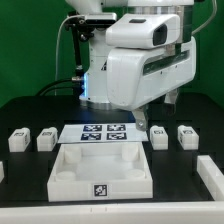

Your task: Assemble one leg

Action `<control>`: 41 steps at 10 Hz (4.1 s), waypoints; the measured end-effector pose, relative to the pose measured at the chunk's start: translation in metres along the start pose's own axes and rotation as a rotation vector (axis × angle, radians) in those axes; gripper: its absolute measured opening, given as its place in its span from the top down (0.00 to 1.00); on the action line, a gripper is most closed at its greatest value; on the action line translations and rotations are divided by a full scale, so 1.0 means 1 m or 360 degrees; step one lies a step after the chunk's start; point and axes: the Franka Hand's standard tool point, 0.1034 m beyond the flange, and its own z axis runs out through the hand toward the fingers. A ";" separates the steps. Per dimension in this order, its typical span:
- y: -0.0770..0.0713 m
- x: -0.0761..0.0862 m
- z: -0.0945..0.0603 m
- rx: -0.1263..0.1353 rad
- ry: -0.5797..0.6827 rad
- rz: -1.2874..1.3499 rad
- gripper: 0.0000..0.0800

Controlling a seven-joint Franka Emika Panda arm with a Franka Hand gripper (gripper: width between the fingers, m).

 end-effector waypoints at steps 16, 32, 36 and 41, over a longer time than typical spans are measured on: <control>-0.022 -0.043 0.014 -0.0014 0.0008 -0.0517 0.19; -0.044 -0.153 0.111 0.0069 0.0050 -0.0990 0.92; -0.043 -0.152 0.111 0.0060 0.0053 -0.0990 0.92; -0.044 -0.108 0.110 0.0039 0.0110 -0.1010 0.92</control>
Offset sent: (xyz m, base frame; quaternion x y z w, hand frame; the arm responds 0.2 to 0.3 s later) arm 0.0000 0.0000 0.0000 0.0000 0.0000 0.0000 1.0000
